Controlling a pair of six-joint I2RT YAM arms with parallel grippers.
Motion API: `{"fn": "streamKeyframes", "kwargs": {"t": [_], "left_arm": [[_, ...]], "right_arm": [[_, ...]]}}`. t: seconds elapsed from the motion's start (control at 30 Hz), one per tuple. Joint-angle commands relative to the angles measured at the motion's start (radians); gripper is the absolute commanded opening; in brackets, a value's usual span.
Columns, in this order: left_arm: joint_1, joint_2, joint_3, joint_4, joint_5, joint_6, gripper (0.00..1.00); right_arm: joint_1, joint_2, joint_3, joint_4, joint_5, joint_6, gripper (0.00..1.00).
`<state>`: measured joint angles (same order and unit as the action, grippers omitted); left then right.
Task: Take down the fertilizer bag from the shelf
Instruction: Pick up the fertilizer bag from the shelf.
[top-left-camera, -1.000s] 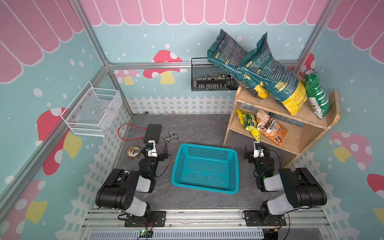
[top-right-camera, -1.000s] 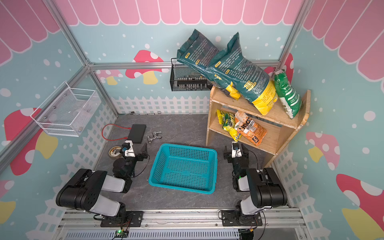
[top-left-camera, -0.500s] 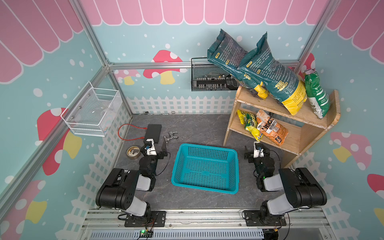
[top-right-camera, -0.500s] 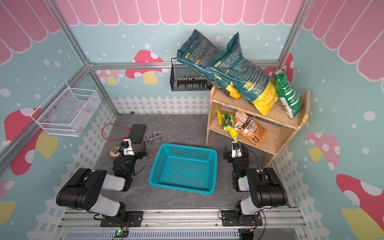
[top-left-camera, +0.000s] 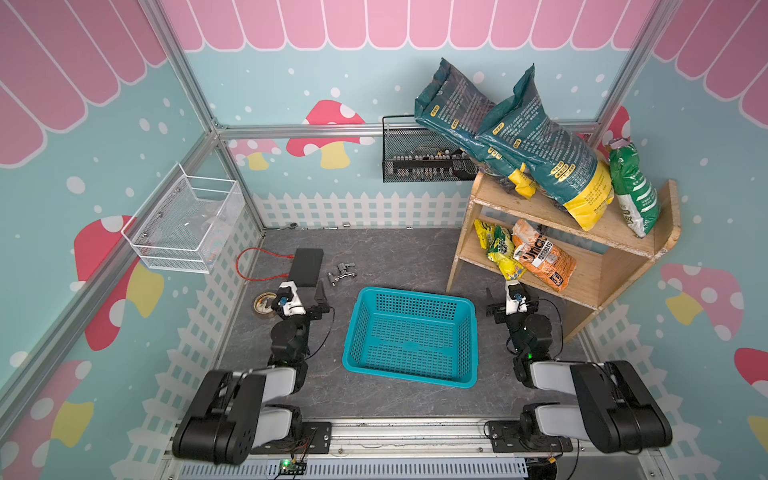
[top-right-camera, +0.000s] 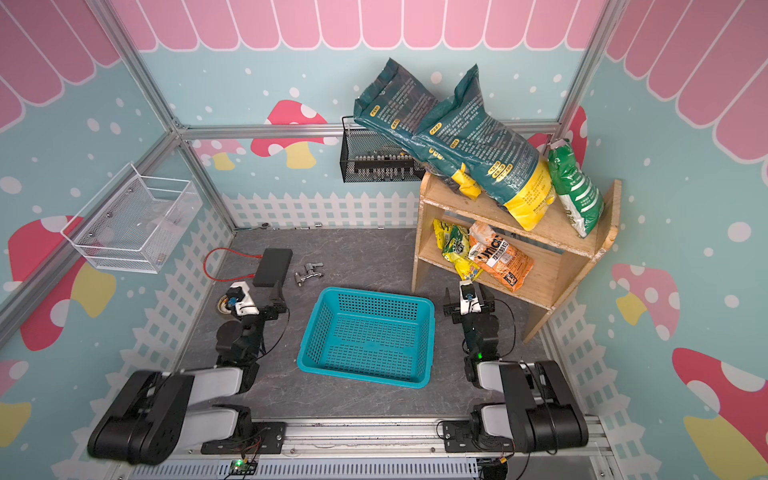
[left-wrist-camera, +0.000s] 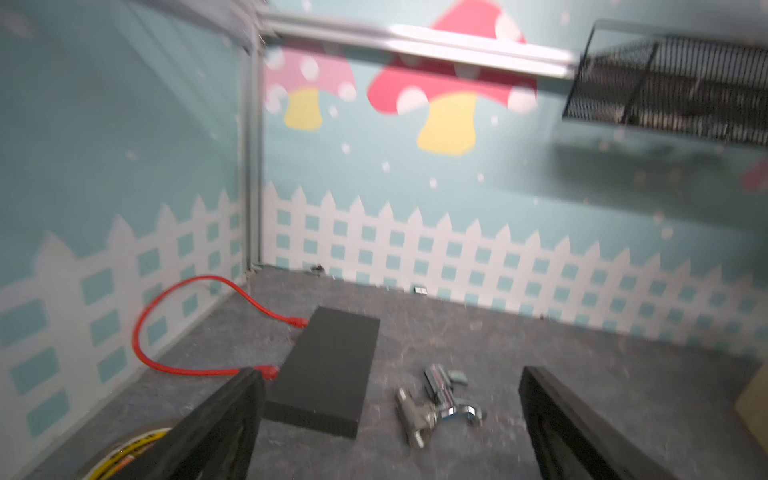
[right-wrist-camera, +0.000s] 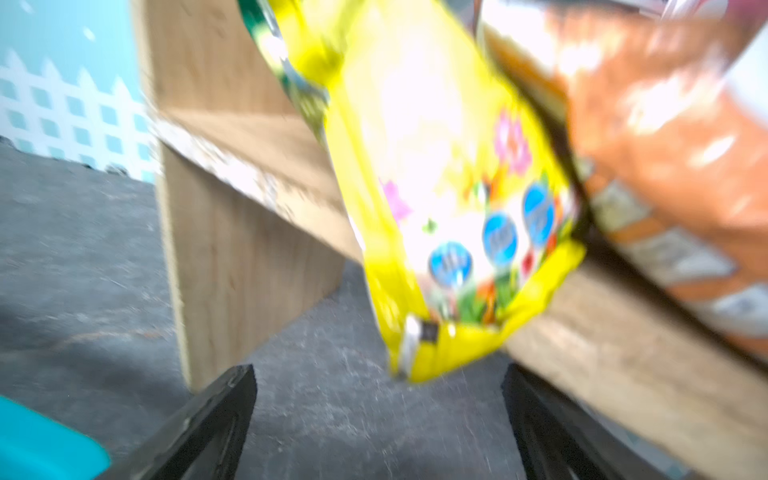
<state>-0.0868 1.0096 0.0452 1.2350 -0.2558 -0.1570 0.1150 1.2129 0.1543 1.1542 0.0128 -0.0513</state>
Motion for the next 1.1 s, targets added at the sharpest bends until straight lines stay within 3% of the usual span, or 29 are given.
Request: {"fn": "streamKeyframes", "kwargs": {"t": [0.0,0.1,0.2,0.37,0.47,0.57,0.7,0.87,1.07], "left_arm": [[-0.004,-0.184,-0.111,-0.074,-0.162,-0.105,0.99],[-0.003,-0.322,-0.129,-0.194,-0.218,-0.17,0.99],[0.002,-0.352,-0.101,-0.294,-0.236,-0.244,0.99],[0.005,-0.327,-0.096,-0.249,-0.064,-0.22,0.99],[0.006,-0.334,-0.072,-0.303,-0.06,-0.243,0.99],[0.007,-0.327,-0.067,-0.317,-0.091,-0.239,0.99],[0.007,-0.308,-0.056,-0.331,-0.105,-0.234,0.99],[0.007,-0.282,-0.028,-0.358,-0.061,-0.23,0.99],[0.007,-0.243,-0.005,-0.367,-0.045,-0.227,0.99]], "right_arm": [[0.054,-0.08,-0.006,-0.166,-0.042,-0.025,0.99],[0.153,-0.124,0.043,-0.339,0.045,-0.072,0.99],[0.261,-0.156,0.095,-0.481,0.095,-0.134,0.98],[0.444,-0.329,0.169,-0.677,0.137,-0.152,0.99],[0.516,-0.452,0.208,-0.742,0.137,-0.129,0.99],[0.555,-0.51,0.298,-0.826,0.105,-0.092,0.98],[0.572,-0.465,0.531,-1.029,0.099,-0.045,0.98],[0.574,-0.371,0.872,-1.281,0.24,-0.008,0.97],[0.574,-0.329,1.166,-1.394,0.341,-0.011,0.96]]}}
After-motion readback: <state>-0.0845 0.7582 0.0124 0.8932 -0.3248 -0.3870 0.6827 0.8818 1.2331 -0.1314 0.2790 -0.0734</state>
